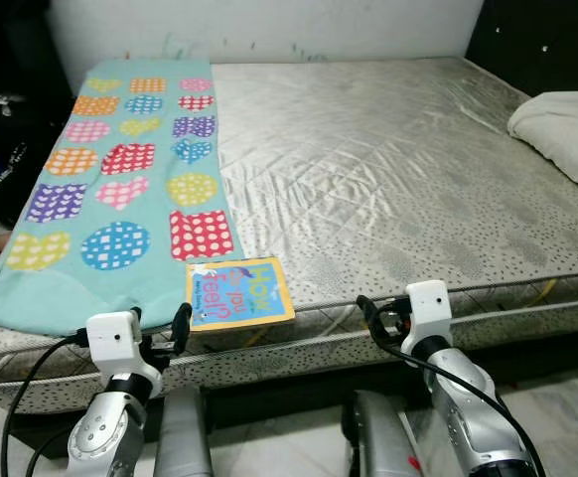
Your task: Clean up the room
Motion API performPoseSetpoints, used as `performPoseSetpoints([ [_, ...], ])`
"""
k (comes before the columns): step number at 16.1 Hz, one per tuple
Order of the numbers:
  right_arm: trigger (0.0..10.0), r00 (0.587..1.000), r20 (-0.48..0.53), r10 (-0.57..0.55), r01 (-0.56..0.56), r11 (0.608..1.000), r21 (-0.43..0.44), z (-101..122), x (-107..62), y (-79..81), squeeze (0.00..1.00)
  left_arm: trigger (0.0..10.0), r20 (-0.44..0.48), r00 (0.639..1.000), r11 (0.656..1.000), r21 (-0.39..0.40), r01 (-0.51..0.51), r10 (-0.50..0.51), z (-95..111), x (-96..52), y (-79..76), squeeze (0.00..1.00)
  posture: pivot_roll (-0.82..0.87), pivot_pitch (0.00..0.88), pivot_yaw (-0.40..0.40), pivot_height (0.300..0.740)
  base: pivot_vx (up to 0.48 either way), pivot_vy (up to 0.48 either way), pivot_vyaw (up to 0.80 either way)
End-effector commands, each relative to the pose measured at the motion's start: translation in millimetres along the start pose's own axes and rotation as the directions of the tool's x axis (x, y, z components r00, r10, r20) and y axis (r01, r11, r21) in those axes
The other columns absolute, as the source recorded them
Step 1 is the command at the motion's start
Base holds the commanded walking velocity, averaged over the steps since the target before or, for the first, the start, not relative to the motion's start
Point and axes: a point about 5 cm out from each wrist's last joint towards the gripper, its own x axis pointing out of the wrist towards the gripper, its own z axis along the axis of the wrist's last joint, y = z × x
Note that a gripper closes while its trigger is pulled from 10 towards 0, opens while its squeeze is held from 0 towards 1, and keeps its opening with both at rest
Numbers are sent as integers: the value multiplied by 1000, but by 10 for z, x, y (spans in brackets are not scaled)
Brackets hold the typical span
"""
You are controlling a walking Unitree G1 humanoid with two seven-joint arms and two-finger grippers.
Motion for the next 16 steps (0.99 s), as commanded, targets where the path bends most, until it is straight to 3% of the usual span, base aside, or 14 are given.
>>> performPoseSetpoints([
  [1, 10000, 1000, 25, 10, -10, 1000, -12, 67, 20, 8, 0, 10000, 13, 1000, 1000, 1, 11, -11, 35, 1, -5, 0, -77, 0, -27, 525, 247, 0, 594],
  [10, 10000, 1000, 20, 21, -21, 1000, 10, 51, 25, 17, 0, 10000, 12, 1000, 1000, -3, 22, -22, 39, -3, -19, 0, -75, 0, -27, 525, 317, 0, 56],
  [16, 10000, 1000, 15, 26, -26, 1000, 16, 33, 17, 22, 0, 10000, 7, 1000, 1000, -4, 28, -28, 32, -3, -31, 0, -75, 0, -26, 525, 450, 0, 0],
])
